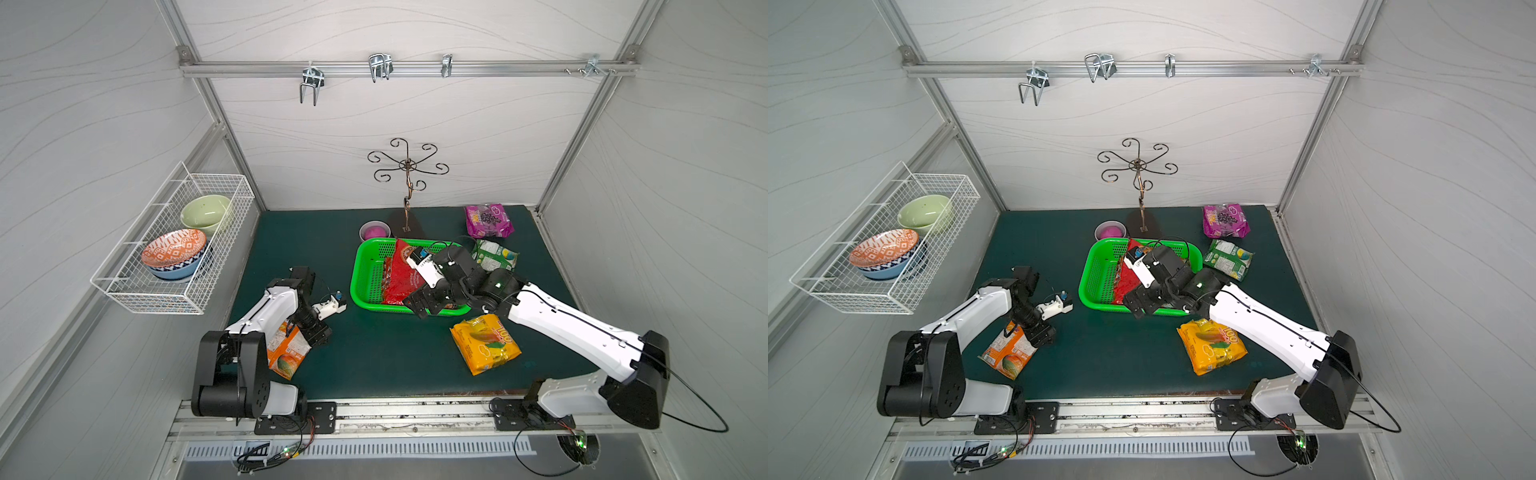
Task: Put the candies in the basket
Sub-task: Pick up the candy at the center of the board.
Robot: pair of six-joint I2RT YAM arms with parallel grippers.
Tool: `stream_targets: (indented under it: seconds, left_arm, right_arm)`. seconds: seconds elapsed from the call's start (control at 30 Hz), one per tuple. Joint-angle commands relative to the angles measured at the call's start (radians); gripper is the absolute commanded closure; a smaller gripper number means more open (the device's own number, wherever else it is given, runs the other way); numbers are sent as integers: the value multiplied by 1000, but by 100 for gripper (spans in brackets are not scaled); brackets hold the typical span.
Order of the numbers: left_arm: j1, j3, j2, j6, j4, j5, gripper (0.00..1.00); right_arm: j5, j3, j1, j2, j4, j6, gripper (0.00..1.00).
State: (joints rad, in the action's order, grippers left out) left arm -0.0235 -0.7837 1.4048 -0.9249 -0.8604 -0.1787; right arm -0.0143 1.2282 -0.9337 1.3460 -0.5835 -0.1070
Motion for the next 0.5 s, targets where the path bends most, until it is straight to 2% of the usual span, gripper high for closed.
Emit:
stream_targets:
  seconds: [0.0, 0.13, 0.33, 0.4, 0.47]
  left_arm:
    - [-7, 2, 45, -64, 120, 11, 24]
    - [-8, 27, 76, -63, 191, 74, 25]
    - [-9, 71, 47, -83, 256, 122, 28]
    - [-10, 71, 43, -100, 227, 124, 32]
    - [-10, 69, 43, -106, 195, 128, 41]
  right_arm:
    - [-21, 28, 5, 3, -4, 7, 3]
    - [-32, 9, 5, -9, 5, -2, 3]
    - [-40, -1, 6, -15, 13, -11, 3]
    - [-40, -1, 6, -12, 13, -10, 2]
    - [-40, 0, 5, -7, 12, -8, 2]
